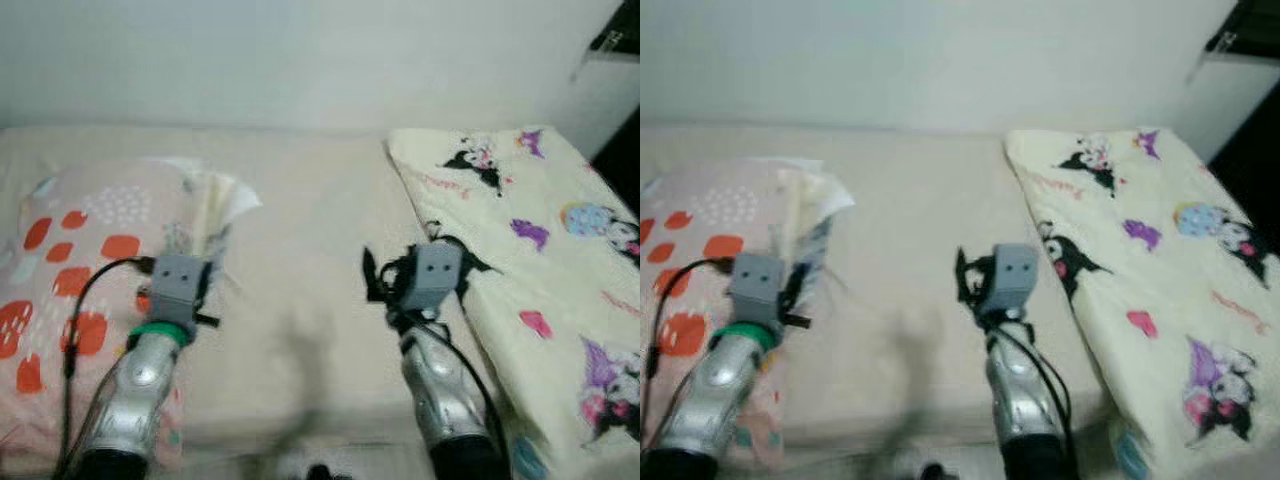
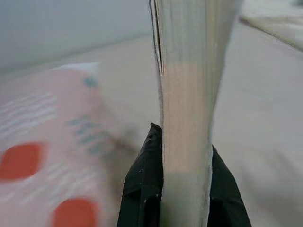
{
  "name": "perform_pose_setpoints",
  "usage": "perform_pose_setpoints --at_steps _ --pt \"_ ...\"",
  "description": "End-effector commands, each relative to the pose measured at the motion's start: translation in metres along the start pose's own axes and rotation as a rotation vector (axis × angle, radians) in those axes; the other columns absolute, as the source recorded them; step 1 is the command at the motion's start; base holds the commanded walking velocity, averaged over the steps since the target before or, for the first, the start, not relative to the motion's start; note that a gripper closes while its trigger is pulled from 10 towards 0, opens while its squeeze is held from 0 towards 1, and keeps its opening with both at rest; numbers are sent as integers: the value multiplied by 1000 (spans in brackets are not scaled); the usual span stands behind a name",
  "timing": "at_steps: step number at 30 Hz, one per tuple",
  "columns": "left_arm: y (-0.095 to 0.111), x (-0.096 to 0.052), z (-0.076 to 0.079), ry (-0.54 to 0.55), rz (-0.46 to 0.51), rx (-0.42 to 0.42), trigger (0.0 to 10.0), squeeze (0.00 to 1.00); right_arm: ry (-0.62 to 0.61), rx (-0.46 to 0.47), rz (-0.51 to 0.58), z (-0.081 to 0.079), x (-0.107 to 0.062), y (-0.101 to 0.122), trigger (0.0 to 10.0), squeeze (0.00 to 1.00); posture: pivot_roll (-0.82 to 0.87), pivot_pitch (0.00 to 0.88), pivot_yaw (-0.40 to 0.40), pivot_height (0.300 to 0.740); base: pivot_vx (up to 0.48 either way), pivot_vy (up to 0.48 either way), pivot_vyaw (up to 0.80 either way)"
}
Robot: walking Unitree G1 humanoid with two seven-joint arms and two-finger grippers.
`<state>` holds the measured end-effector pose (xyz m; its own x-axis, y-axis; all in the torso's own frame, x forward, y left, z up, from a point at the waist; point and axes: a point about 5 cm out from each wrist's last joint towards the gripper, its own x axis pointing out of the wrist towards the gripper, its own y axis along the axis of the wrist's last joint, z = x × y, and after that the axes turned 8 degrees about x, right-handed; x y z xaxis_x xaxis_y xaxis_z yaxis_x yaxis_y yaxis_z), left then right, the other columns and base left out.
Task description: Clean up the room
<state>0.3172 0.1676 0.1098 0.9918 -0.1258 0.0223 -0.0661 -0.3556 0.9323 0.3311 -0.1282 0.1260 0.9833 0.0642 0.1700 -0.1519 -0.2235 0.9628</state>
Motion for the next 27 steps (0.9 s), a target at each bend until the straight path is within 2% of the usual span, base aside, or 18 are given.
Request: perform_pose_setpoints --at_steps 1,2,4,5,6,10,12,13,14,16,17,20,23,27 --pt "2 -2 3 -33 16 25 10000 35 -15 3 -31 2 -5 -7 10000 0 31 81 -24 740 0 0 0" --pt "2 -4 6 -89 28 103 10000 51 -14 1 -35 2 -5 -8 10000 0 34 84 -26 740 0 0 0" --pt "2 -4 6 -89 28 103 10000 51 -14 1 -35 2 -5 -8 10000 0 34 84 -26 740 0 0 0" --pt "2 -6 10 -144 44 175 10000 55 -12 -6 -44 1 -6 -9 10000 0 34 84 -26 740 0 0 0" --pt "2 -6 10 -144 44 175 10000 55 -12 -6 -44 1 -6 -9 10000 0 34 84 -26 740 0 0 0" --pt "-14 -24 28 -370 79 518 10000 71 -16 -38 -110 3 -11 -22 10000 0 35 88 -30 740 0 0 0" --pt "-14 -24 28 -370 79 518 10000 71 -16 -38 -110 3 -11 -22 10000 0 35 88 -30 740 0 0 0" --pt "-21 -29 33 -414 81 592 10000 82 -17 -43 -129 4 -13 -26 10000 0 35 88 -30 740 0 0 0" --pt "-21 -29 33 -414 81 592 10000 82 -17 -43 -129 4 -13 -26 10000 0 35 88 -30 740 0 0 0" --pt "-34 -38 38 -467 82 709 10000 94 -13 -49 -157 5 -17 -31 10000 0 41 94 -37 740 0 0 0" --pt "-34 -38 38 -467 82 709 10000 94 -13 -49 -157 5 -17 -31 10000 0 41 94 -37 740 0 0 0" --pt "-58 -54 42 -525 85 863 10000 102 0 -58 -184 4 -21 -36 10000 0 40 99 -44 726 0 0 0" --pt "-66 -60 40 -534 83 907 10000 106 3 -65 -190 5 -21 -37 10000 0 38 102 -48 716 0 0 0" --pt "-69 -61 36 -516 84 923 10000 114 2 -70 -195 7 -22 -37 10000 0 36 108 -53 706 0 0 0"
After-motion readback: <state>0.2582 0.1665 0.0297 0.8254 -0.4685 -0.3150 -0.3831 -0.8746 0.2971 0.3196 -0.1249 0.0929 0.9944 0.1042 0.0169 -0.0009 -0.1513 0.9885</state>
